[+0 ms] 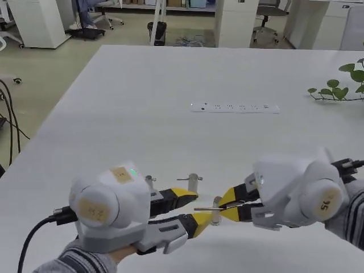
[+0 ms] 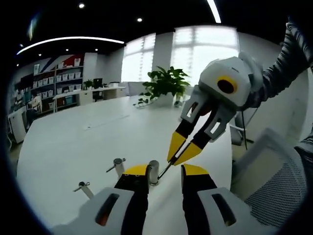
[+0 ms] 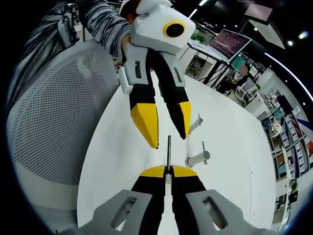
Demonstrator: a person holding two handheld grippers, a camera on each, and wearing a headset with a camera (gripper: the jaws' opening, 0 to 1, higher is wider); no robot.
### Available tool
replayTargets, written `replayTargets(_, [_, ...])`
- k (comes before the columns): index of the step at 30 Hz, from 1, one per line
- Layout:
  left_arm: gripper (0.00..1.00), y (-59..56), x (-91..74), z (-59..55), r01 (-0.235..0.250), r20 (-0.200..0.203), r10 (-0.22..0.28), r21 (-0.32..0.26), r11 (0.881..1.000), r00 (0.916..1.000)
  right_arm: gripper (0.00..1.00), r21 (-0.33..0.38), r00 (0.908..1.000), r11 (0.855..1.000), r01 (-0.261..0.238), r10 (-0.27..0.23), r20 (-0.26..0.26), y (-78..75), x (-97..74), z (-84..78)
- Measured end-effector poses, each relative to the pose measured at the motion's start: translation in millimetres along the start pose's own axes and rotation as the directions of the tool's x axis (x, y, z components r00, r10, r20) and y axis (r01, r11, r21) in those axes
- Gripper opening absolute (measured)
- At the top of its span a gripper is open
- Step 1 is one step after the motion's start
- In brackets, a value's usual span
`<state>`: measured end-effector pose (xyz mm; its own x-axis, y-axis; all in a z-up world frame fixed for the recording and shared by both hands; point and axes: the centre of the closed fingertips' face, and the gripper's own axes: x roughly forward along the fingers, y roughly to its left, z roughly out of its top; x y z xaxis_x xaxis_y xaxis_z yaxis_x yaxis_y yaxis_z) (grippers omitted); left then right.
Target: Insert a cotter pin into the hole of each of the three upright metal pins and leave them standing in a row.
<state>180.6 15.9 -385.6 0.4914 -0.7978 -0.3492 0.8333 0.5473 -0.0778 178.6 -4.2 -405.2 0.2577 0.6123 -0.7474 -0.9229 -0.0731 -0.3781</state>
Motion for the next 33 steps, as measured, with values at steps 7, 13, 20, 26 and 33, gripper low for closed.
replayTargets(7, [0.29,5.6,14.0,-14.5,-0.065,-0.036,0.067,0.048,0.997,0.9971,0.0,0.02,0.999,1.0,0.025,-0.024,-0.037,-6.7,-8.3,-20.5])
replayTargets(13, [0.32,11.8,25.4,-25.1,-0.123,-0.052,0.126,0.055,0.991,0.9907,0.0,0.026,0.9976,0.999,0.033,-0.031,-0.061,-11.9,-10.7,-33.6])
replayTargets(20, [0.32,19.2,39.1,-33.9,-0.18,-0.071,0.182,0.04,0.983,0.9807,0.0,0.038,0.9973,0.999,0.024,-0.021,-0.07,-10.7,-9.2,-43.5])
replayTargets(26, [0.27,23.8,51.1,-41.0,-0.2,-0.089,0.203,0.032,0.979,0.9752,0.0,0.059,0.9971,0.998,0.029,-0.025,-0.072,-11.7,-9.6,-52.7])
replayTargets(33, [0.24,20.0,62.6,-48.5,-0.194,-0.118,0.195,0.021,0.981,0.9737,0.0,0.087,0.9958,0.995,0.05,-0.043,-0.081,-18.1,-11.6,-66.5])
